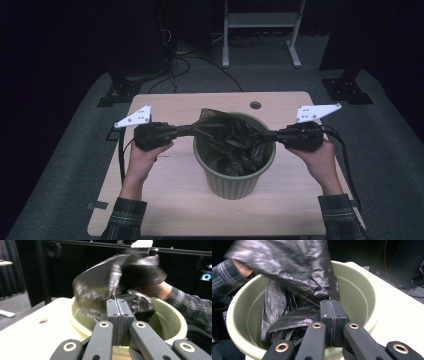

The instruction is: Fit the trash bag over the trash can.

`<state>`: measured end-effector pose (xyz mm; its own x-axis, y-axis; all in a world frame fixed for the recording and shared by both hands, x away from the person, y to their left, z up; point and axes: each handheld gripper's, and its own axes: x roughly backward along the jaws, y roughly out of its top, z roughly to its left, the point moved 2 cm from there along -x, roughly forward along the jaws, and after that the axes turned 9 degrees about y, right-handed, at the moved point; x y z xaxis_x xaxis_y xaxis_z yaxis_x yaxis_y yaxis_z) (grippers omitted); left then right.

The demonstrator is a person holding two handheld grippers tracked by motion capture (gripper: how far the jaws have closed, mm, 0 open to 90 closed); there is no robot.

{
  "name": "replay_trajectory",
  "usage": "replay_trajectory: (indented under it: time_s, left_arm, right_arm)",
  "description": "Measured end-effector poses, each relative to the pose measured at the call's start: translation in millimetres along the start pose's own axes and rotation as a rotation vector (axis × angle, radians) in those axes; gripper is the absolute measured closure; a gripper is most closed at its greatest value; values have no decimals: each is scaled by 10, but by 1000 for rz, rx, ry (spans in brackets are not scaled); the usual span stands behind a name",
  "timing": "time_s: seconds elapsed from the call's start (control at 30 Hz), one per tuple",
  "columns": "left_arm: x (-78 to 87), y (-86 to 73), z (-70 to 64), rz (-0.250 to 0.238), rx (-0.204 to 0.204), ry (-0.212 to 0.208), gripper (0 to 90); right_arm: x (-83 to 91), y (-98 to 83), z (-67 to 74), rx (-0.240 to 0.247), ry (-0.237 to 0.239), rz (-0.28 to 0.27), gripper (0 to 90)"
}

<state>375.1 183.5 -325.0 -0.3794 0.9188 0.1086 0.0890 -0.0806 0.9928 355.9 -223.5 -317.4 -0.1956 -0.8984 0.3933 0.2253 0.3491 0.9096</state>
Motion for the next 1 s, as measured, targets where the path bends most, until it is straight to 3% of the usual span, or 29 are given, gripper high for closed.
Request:
replay_trajectory:
  time_s: [0.2,0.43,0.53,0.6,0.8,0.9,1.0]
  left_arm:
    - [40,-19,69,20,-1,41,896]
    - [20,-104,151,51,18,77,887]
    - [20,-121,137,48,21,93,781]
    - [25,-117,118,46,19,106,661]
    - [106,-18,10,18,-27,127,370]
    - [164,56,-68,6,-53,129,311]
    - [212,128,-165,-12,-68,122,309]
  right_arm:
    - [16,-20,-9,-2,-4,-9,892]
    - [46,-43,-34,-10,-38,-15,784]
    - [105,-26,-31,-13,-45,-48,713]
    - [138,-6,-18,-14,-43,-63,693]
    - [173,76,68,17,-36,-87,663]
    - [144,129,111,34,-17,-91,662]
    - [77,179,146,54,4,-88,662]
